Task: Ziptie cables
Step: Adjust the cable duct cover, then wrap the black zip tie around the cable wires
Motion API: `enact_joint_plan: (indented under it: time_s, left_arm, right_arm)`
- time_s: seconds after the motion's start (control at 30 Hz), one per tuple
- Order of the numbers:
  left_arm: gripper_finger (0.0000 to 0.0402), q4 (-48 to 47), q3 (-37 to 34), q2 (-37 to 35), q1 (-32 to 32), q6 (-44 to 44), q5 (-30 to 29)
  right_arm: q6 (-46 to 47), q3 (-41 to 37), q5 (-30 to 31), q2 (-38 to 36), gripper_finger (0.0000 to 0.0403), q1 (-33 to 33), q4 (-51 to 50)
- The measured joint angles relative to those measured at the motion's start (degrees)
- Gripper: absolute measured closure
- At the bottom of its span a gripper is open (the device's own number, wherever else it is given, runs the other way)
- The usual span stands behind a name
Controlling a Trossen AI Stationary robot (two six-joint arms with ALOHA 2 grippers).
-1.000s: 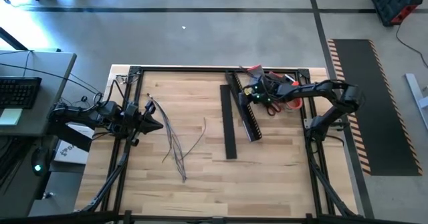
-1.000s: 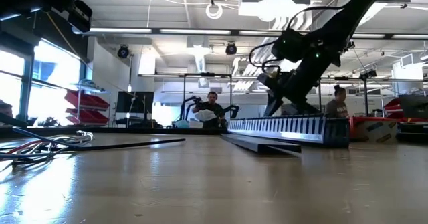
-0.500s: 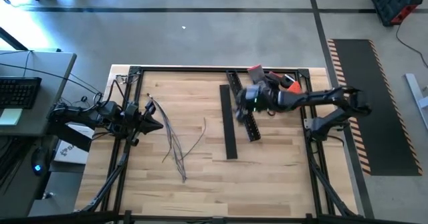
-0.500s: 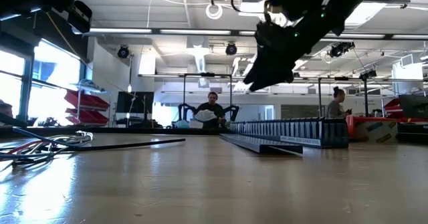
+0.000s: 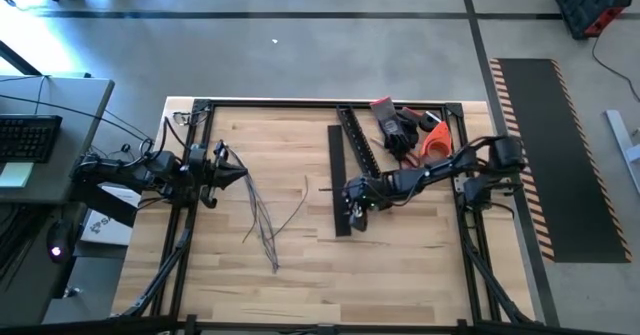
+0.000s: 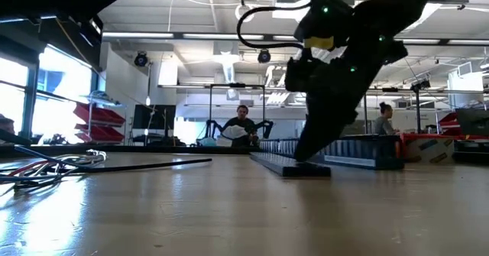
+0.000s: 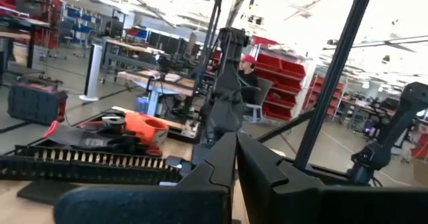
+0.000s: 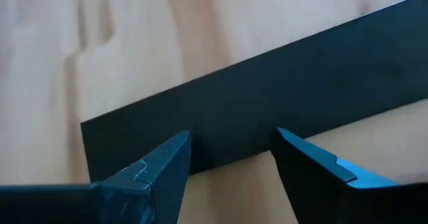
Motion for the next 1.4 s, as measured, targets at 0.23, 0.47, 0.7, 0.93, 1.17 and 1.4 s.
enact_joint_plan:
  time_s: [0.23, 0.47, 0.7, 0.93, 1.17, 1.4]
  left_arm:
    - [0.0401, 0.37, 0.0, 1.15, 0.02, -2.91, -1.29]
    - [0.0401, 2.28, 0.0, 4.31, 0.02, -4.42, -1.31]
    - [0.0401, 2.99, 0.0, 8.26, 0.02, -8.18, -0.31]
    - [0.0401, 3.09, 0.0, 12.69, 0.05, -10.15, -1.19]
    - [0.0401, -4.31, 6.82, 14.51, 1.84, -8.65, -13.94]
    - [0.0401, -38.51, 23.45, 22.65, 9.4, -18.22, -28.06]
  right_arm:
    - [-0.3, -0.26, 6.96, 2.6, 0.0199, -6.49, 9.6]
    - [-2.96, -0.35, 10.72, 2.7, 0.0199, -13.6, 18.84]
    - [-9.75, 4.63, -7.35, 2.38, 0.0199, -11.28, 22.27]
    - [-18.13, 12.52, -6.09, 4.52, 0.0199, -2.5, 17.18]
    - [-19.37, 14.97, 3.07, 8.08, 0.0199, 3.11, 17.17]
    - [-16.18, 10.49, 11.21, 8.54, 0.0199, 6.35, 17.38]
